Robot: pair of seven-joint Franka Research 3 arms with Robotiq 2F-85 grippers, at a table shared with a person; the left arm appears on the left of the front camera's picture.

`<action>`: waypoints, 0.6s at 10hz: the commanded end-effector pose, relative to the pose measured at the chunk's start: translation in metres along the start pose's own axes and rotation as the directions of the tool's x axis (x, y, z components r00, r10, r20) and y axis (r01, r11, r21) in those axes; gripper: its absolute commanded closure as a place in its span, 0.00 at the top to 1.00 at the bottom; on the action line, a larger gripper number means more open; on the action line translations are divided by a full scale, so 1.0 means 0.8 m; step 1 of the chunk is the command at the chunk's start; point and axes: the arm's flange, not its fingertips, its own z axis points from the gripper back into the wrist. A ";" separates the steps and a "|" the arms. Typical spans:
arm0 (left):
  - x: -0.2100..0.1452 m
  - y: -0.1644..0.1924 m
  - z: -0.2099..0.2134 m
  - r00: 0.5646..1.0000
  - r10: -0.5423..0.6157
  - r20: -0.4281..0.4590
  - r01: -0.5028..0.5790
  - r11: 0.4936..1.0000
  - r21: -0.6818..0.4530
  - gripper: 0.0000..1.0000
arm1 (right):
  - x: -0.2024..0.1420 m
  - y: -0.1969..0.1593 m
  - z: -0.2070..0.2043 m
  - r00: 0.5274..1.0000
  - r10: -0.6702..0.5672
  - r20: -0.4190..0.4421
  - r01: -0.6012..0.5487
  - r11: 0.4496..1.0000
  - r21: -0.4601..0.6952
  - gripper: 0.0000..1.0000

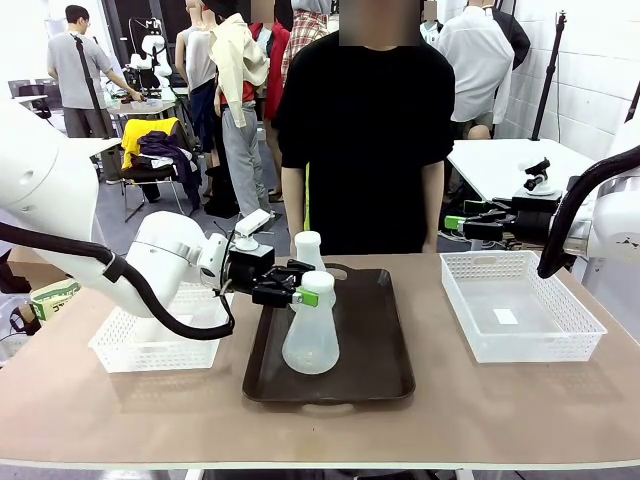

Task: Prepare the laboratory tools.
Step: Place the picked Big flask upright in the Handle tray as directed by the person.

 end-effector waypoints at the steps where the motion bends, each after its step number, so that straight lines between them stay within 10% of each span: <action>1: 0.007 -0.001 0.003 0.997 0.050 -0.051 -0.051 0.999 -0.005 1.00 | 0.002 0.000 -0.001 1.000 -0.007 -0.016 0.007 1.000 0.002 1.00; 6: 0.016 -0.027 0.011 0.988 0.104 -0.113 -0.104 0.995 0.000 1.00 | 0.002 0.000 -0.001 1.000 -0.007 -0.016 0.007 1.000 0.002 1.00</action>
